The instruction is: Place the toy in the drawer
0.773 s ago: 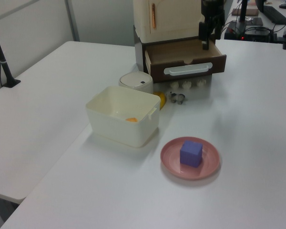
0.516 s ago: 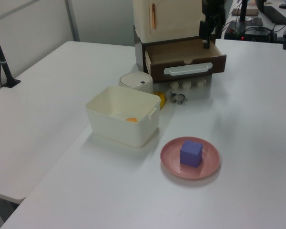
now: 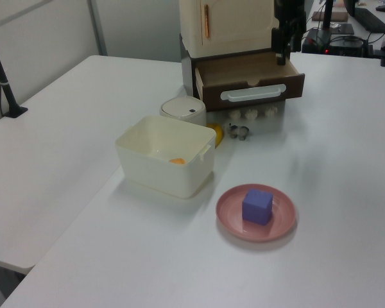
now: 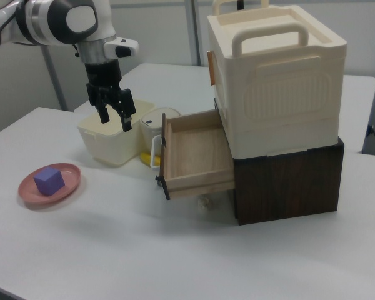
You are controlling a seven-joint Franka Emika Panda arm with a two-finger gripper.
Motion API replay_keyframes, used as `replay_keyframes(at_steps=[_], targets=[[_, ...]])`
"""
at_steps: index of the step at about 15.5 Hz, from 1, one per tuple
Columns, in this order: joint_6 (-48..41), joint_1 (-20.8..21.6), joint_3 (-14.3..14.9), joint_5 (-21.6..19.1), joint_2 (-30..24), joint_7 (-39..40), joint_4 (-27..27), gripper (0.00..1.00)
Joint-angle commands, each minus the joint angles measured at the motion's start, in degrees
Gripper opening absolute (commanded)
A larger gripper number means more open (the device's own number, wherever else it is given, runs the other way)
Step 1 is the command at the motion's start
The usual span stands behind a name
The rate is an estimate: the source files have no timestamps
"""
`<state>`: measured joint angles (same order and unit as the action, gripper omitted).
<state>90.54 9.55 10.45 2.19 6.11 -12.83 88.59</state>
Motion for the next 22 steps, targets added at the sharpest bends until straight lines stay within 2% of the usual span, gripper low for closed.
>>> replay_keyframes(at_steps=[1,6,11,22], targets=[[-0.98,0.12,0.18,-0.87,-1.45,1.05,0.97,1.00],[-1.15,0.65,0.01,-0.79,-1.36,0.96,1.23,1.00],[0.16,-1.72,0.27,-0.79,-1.28,1.05,0.09,1.00],[0.34,-1.98,0.36,-0.79,-1.19,1.05,-0.70,1.00]])
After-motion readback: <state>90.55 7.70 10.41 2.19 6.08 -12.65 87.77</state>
